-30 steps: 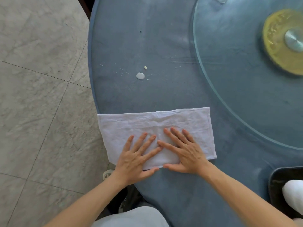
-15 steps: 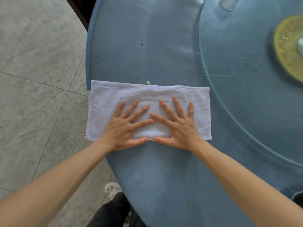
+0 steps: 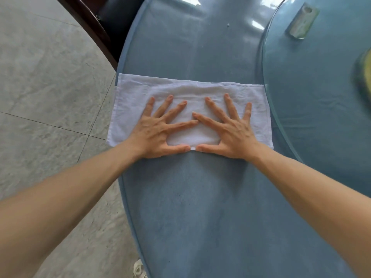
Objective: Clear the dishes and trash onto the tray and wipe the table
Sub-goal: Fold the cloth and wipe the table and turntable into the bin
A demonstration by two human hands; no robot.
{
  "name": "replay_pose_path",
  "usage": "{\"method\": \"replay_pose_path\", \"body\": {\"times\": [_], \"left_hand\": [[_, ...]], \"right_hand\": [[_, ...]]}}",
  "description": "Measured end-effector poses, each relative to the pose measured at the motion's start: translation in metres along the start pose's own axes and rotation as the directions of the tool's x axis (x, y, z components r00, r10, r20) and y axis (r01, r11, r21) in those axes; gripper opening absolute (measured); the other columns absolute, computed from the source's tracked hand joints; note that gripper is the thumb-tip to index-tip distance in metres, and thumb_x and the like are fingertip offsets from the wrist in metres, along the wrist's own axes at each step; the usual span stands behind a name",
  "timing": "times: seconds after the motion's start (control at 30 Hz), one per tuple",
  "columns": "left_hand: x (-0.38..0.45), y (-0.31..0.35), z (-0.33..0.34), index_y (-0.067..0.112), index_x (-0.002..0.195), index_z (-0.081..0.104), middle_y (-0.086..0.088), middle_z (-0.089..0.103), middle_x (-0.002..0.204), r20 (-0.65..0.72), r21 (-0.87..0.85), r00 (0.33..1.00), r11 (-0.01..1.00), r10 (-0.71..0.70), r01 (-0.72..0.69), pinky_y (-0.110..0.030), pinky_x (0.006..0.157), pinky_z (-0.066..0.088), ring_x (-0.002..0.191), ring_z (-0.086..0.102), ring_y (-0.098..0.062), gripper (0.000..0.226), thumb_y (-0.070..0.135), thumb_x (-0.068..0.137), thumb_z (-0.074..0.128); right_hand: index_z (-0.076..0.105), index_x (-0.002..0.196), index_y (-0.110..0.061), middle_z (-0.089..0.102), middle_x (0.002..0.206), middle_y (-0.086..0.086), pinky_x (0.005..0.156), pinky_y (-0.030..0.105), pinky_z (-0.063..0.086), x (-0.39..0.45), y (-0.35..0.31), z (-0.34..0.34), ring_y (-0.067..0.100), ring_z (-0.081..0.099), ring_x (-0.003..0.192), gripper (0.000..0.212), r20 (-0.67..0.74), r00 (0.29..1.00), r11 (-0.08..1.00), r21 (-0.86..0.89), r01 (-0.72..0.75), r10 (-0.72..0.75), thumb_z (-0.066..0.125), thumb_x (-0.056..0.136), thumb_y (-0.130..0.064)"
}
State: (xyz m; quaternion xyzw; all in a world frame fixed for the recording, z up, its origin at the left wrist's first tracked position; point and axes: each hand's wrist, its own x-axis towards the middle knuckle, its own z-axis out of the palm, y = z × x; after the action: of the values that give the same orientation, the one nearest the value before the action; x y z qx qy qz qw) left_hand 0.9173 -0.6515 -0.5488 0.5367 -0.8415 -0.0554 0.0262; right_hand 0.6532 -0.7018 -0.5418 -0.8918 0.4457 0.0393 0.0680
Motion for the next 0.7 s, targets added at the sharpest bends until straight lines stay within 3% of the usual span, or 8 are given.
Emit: {"method": "replay_pose_path", "body": {"times": [0.7], "left_hand": [[0.106, -0.087, -0.016, 0.069, 0.147, -0.004, 0.015, -0.004, 0.169, 0.075, -0.032, 0.990, 0.992, 0.121, -0.119, -0.059, 0.123, -0.005, 0.157, -0.011, -0.020, 0.079, 0.096, 0.077, 0.021]], "right_hand": [[-0.009, 0.144, -0.077, -0.012, 0.169, -0.026, 0.110, 0.083, -0.005, 0.093, 0.038, -0.014, 0.026, -0.017, 0.159, 0.088, -0.003, 0.992, 0.991, 0.048, -0.129, 0.129, 0.021, 0.066, -0.105]]}}
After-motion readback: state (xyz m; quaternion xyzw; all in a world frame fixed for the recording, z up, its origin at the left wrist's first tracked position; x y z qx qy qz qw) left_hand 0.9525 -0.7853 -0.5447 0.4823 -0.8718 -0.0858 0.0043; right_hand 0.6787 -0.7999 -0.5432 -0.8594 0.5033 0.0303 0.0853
